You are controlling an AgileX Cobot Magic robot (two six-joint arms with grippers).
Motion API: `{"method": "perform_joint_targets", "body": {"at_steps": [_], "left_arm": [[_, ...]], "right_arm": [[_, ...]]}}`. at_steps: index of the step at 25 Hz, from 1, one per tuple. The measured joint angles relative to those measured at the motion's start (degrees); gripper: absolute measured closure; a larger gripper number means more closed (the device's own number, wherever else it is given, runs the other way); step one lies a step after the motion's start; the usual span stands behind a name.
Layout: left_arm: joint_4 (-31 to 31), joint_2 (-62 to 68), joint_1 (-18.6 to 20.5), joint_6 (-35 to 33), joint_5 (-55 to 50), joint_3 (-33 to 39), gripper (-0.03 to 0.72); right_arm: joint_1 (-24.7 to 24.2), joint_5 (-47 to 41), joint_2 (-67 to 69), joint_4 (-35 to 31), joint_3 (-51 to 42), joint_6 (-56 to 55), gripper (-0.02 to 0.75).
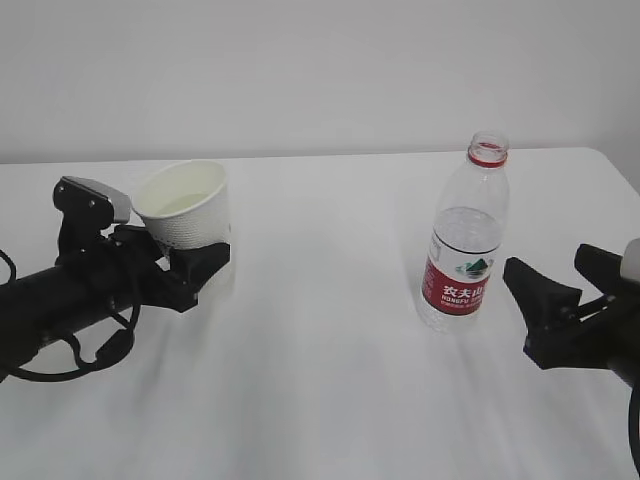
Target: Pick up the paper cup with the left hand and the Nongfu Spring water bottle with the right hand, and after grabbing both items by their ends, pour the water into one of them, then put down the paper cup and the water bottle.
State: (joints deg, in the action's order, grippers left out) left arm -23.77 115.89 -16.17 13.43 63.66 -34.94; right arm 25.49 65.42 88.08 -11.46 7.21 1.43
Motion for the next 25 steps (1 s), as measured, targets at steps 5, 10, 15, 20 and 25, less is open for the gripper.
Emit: {"method": "perform_joint_targets", "body": {"at_steps": [5, 10, 15, 20, 25], "left_arm": [[4.9, 0.0, 0.0, -1.3, 0.0, 0.0, 0.185], [10.1, 0.0, 0.0, -3.9, 0.0, 0.0, 0.185], [11.4, 1.4, 0.0, -4.6, 0.1, 0.0, 0.185], [12.4, 3.2, 0.0, -4.7, 0.0, -0.7, 0.185], [13.3, 4.3, 0.0, -4.7, 0.0, -3.5, 0.185]], "right_arm": [[0.0, 0.0, 0.0, -0.1, 0.0, 0.1, 0.148], [0.0, 0.0, 0.0, -0.1, 0.0, 0.1, 0.148], [0.0, 0.0, 0.0, -0.1, 0.0, 0.1, 0.148], [0.0, 0.0, 0.0, -0.1, 0.0, 0.1, 0.148], [0.0, 0.0, 0.0, -0.1, 0.0, 0.1, 0.148]]}}
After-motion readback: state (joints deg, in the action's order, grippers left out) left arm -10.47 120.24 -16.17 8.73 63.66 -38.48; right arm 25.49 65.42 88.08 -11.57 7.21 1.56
